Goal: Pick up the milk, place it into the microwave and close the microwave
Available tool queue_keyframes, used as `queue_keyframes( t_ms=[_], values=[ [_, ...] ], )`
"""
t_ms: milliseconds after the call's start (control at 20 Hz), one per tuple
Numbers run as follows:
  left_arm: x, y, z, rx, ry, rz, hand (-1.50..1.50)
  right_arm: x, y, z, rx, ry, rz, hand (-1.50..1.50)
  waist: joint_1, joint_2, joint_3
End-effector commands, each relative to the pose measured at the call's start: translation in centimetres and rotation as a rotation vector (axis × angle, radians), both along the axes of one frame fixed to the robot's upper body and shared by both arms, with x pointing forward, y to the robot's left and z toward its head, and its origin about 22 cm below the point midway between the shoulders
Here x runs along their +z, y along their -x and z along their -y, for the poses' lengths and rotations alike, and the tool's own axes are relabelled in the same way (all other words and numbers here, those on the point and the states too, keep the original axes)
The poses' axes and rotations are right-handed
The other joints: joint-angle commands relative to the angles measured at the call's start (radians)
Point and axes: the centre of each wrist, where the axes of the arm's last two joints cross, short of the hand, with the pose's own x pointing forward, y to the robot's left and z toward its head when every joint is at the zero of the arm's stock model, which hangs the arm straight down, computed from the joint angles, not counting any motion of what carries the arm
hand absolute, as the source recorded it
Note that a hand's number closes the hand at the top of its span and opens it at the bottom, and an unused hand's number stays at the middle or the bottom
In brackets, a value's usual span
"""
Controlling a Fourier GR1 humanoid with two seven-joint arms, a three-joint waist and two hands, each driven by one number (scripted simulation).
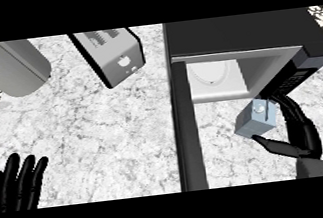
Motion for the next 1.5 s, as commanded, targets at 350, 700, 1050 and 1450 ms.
queue_keyframes(
  t_ms=[350, 700, 1050, 1450],
  values=[
    [-0.1, 1.0, -0.1, -0.01, 0.01, -0.012, -1.5, -1.8, 0.1, -0.6, 0.225, -0.039, 0.001, 1.5, 0.015, 0.018, 0.023],
    [-0.3, 0.6, -1.7, 0.017, 0.013, -0.007, -1.5, -1.4, 1.0, -3.4, 0.26, -0.068, 0.047, 1.5, -0.01, 0.015, 0.021],
    [-0.4, 0.8, -1.1, 0.038, 0.034, -0.025, -1.5, -3.1, 10.2, -5.1, 0.118, -0.039, 0.04, 1.5, -0.017, 0.014, 0.021],
    [-0.9, 0.0, -2.6, 0.073, 0.036, -0.041, -1.5, 2.1, 6.7, -5.7, 0.06, 0.037, 0.079, 1.5, -0.008, 0.016, 0.021]
  ],
)
